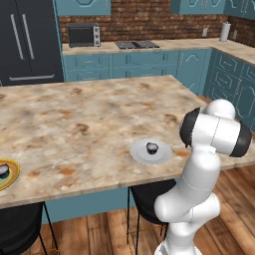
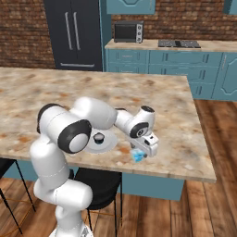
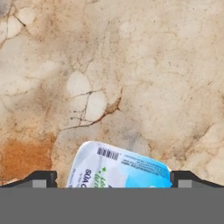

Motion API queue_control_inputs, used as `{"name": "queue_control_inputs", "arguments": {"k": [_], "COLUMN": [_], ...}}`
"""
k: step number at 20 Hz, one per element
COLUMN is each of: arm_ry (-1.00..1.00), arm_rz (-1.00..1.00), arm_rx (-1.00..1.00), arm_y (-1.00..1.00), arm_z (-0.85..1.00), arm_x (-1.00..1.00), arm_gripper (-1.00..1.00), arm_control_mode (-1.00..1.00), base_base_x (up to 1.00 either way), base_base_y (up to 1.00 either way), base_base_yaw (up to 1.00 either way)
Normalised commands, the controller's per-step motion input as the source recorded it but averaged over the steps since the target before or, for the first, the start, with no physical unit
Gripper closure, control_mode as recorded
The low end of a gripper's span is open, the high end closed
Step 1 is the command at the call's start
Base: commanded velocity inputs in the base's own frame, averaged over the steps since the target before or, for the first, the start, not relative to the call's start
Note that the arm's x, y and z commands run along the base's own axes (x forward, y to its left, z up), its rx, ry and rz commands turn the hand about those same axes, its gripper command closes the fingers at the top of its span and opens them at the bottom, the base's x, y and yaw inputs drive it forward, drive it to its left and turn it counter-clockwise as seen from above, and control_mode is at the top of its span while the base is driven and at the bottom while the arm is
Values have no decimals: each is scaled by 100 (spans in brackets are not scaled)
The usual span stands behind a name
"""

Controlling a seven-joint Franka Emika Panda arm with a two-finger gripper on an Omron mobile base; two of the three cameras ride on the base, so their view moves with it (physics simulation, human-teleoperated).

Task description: Place two yogurt containers on each plate.

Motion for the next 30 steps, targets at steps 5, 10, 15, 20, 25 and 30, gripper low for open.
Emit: {"name": "queue_control_inputs", "arguments": {"k": [5,10,15,20,25,30], "arm_ry": [10,4,5,1,0,0], "arm_rz": [-3,-1,0,0,0,0], "arm_rx": [0,-1,-2,0,0,0], "arm_y": [10,3,13,8,14,2], "arm_z": [-11,8,0,-4,-3,1], "arm_x": [-3,-2,-18,-34,13,1], "arm_gripper": [-100,-100,-100,-100,-100,-100], "arm_control_mode": [-100,-100,-100,-100,-100,-100], "base_base_x": [0,0,0,0,0,0], "base_base_y": [0,0,0,0,0,0], "base_base_yaw": [0,0,0,0,0,0]}}
